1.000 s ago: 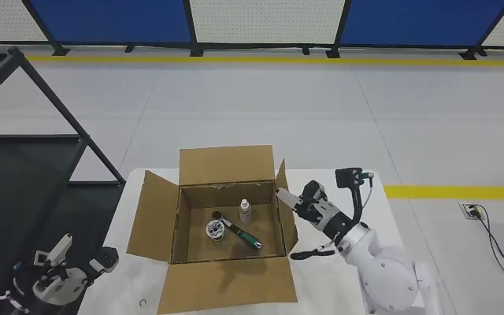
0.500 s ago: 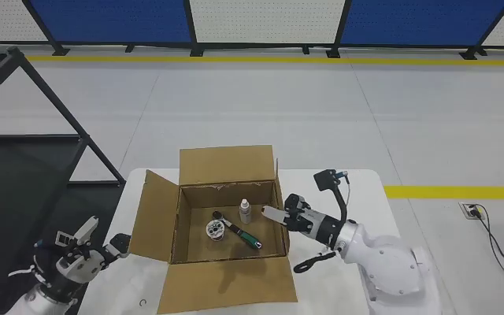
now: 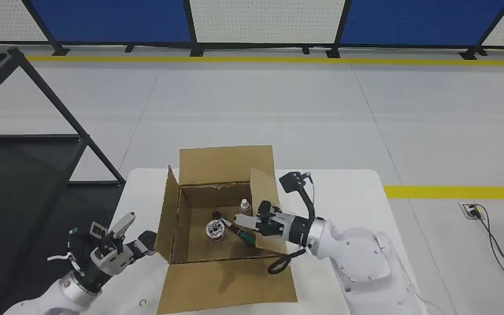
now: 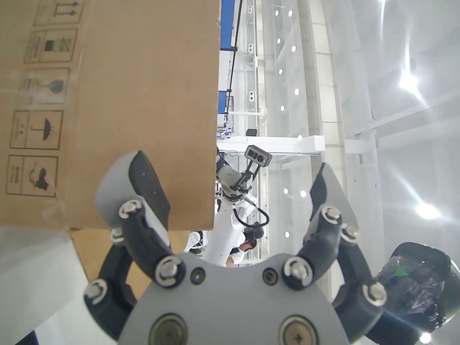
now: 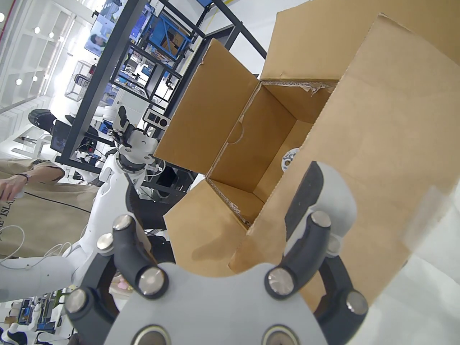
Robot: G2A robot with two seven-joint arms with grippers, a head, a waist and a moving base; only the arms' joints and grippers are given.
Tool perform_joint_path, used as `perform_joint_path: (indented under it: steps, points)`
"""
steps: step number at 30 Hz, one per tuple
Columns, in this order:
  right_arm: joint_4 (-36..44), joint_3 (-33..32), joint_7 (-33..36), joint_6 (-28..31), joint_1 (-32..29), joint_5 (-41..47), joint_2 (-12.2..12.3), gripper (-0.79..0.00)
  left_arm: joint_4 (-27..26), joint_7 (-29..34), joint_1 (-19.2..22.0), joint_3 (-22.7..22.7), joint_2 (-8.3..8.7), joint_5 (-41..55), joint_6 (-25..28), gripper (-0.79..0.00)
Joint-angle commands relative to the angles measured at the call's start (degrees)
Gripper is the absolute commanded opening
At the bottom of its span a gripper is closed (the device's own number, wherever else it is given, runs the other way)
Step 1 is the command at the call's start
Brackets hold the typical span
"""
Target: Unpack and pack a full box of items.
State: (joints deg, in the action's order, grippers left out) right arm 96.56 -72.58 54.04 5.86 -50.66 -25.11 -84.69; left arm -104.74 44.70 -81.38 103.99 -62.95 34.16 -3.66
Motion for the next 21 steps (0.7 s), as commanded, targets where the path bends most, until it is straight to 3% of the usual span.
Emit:
perform_joint_path:
  steps: [1, 12, 21]
  points:
    - [-1.47, 0.90, -0.45, -0.18, 0.72, 0.45, -0.04, 0.000, 0.05, -0.52, 0.68, -1.50, -0.02, -0.40, -0.70, 0.000]
    - [-8.02, 4.76, -1.11, -0.70, 3.46, 1.81, 0.02, 0.000, 1.81, -3.47, 4.67, -8.97, -0.13, -4.14, -3.91, 0.000]
    - [-10.51, 6.78, -1.05, -0.99, 4.54, 1.39, 0.29, 0.000, 3.09, -4.98, 6.44, -12.43, -0.17, -6.01, -5.20, 0.000]
